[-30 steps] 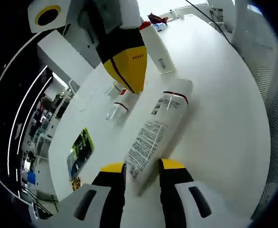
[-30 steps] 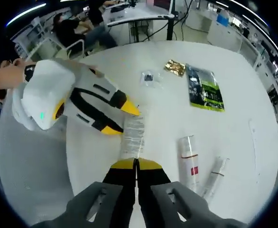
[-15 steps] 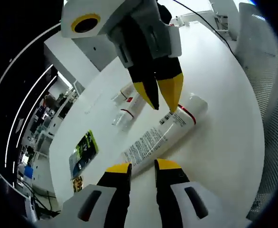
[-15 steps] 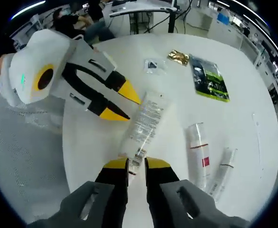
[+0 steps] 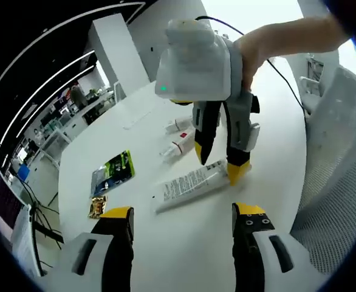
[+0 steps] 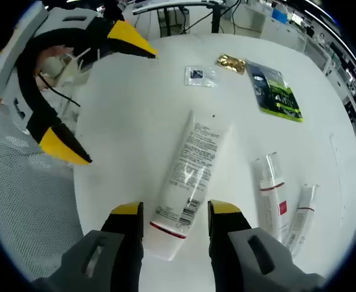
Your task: Arrange the skincare products in the storage area until every visible bottle or jar stands upright without overlapping.
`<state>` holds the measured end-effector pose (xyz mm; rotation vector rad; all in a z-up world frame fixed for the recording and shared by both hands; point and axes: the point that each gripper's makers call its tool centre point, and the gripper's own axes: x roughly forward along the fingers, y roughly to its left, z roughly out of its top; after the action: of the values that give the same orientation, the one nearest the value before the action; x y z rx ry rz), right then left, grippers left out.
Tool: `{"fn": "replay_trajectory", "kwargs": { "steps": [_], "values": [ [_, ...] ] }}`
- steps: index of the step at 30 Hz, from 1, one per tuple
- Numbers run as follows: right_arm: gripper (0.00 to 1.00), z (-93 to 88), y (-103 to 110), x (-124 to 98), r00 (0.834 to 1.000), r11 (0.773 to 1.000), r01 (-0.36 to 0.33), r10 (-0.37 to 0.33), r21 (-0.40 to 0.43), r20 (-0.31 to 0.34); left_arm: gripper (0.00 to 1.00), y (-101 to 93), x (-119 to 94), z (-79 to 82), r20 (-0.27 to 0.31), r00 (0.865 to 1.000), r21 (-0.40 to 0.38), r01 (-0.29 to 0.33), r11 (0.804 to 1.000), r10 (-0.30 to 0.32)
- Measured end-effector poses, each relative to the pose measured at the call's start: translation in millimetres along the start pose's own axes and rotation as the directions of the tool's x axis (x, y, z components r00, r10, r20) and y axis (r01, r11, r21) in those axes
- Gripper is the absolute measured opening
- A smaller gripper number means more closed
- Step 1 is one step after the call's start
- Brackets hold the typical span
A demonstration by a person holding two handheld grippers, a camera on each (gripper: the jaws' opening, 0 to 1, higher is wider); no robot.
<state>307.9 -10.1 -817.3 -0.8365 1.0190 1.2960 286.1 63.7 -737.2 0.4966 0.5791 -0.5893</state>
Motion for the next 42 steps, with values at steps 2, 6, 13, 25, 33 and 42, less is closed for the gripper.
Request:
{"fn": "replay_trajectory", "kwargs": {
  "steps": [2,6,13,25,33,42],
  "values": [
    [0.45,-0.3,-0.2,3.9,1.0,1.0,-0.002,0.002,0.012,-0.005,0.7,-7.2,-10.8,3.8,0.0,1.0,-0.033,0.001,0.999,-0.001],
    [0.48,-2.1,-1.6,8.6,1.0,1.0,0.005,-0.005,0.018,-0.017,0.77,-17.1,-22.0,8.5,0.009,1.0,-0.1,0.006,0.995,-0.005],
    [0.51,2.5,-5.0,15.2,0.999,0.999,0.019,-0.018,0.029,-0.027,0.98,-40.8,-40.0,7.4,0.003,0.998,-0.167,0.057,0.984,-0.057],
    [0.42,3.7,-13.8,19.3,0.995,0.996,0.087,-0.086,0.015,-0.051,0.99,-54.4,-59.3,11.8,0.04,0.998,-0.259,0.048,0.965,-0.039],
    [0.43,8.2,-7.3,20.8,0.995,0.996,0.086,-0.086,-0.014,-0.041,0.99,-68.7,-58.7,19.1,0.073,0.996,-0.283,0.06,0.957,-0.041],
    [0.41,13.6,-7.4,22.0,0.997,0.996,0.072,-0.073,-0.045,-0.026,0.98,-64.0,-61.7,18.5,0.074,0.997,-0.292,0.046,0.955,-0.025]
  ]
}}
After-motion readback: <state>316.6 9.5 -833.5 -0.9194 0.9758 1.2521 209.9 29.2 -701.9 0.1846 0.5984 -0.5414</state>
